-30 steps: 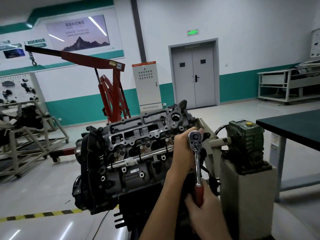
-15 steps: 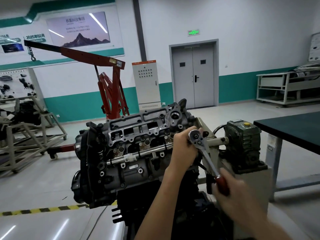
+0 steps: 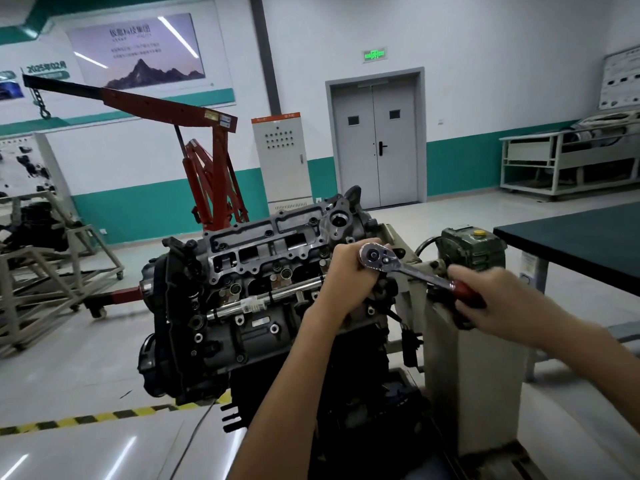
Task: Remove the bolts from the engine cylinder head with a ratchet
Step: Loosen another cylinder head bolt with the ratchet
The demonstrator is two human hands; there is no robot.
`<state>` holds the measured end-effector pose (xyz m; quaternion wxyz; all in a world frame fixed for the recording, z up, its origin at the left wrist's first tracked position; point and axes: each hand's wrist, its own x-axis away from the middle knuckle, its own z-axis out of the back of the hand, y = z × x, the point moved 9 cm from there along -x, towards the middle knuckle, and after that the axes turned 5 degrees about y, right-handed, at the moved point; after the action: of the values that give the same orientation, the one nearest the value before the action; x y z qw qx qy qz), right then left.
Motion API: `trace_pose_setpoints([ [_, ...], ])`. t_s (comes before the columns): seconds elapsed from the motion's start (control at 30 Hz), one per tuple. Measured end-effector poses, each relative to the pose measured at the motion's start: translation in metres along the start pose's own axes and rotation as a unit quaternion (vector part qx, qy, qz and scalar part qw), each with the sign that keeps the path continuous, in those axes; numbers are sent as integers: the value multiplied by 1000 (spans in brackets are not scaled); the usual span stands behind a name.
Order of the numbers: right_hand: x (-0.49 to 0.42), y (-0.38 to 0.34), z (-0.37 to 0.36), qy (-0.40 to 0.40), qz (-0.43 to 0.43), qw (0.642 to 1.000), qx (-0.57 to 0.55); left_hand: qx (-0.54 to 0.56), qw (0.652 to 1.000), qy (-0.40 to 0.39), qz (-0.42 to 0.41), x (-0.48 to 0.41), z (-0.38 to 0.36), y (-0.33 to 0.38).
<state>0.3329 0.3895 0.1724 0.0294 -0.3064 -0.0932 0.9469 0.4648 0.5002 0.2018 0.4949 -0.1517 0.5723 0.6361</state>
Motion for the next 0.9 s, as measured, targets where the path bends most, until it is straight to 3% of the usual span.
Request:
trace_pose_setpoints([
  [0.1, 3, -2, -5, 19, -6, 1000, 9, 39, 998, 44, 8, 6, 3, 0],
  [0.2, 38, -27, -44, 100, -125, 979, -128, 70, 994, 87, 3, 11, 1, 3],
  [0.27, 49, -56, -69, 127, -179, 936, -275, 94, 989, 113, 15, 11, 0, 2],
  [0.4, 42, -101, -107, -30, -217, 808, -548, 68, 990, 120, -2, 13, 4, 6],
  [0.43, 42, -95, -104, -53, -218, 803, -553, 68, 992, 106, 1, 13, 3, 6],
  [0.47, 40, -82, -96, -58, -220, 825, -517, 64, 994, 89, 9, 14, 3, 5],
  [0.57, 22, -23, -55, -27, -183, 954, -236, 24, 999, 19, 19, 8, 5, 5],
  [0.6, 10, -10, -38, -24, -154, 973, -169, 4, 1000, -11, 15, 4, 4, 6],
  [0.73, -24, 7, -1, -16, -51, 999, -9, -28, 997, -65, -4, -3, -2, 12],
  [0.8, -17, 9, -7, -5, -74, 997, -22, -10, 1000, -29, -5, 2, -1, 10],
  [0.9, 19, -7, -40, 37, -159, 978, -127, 18, 999, 29, -15, 6, -3, 9],
])
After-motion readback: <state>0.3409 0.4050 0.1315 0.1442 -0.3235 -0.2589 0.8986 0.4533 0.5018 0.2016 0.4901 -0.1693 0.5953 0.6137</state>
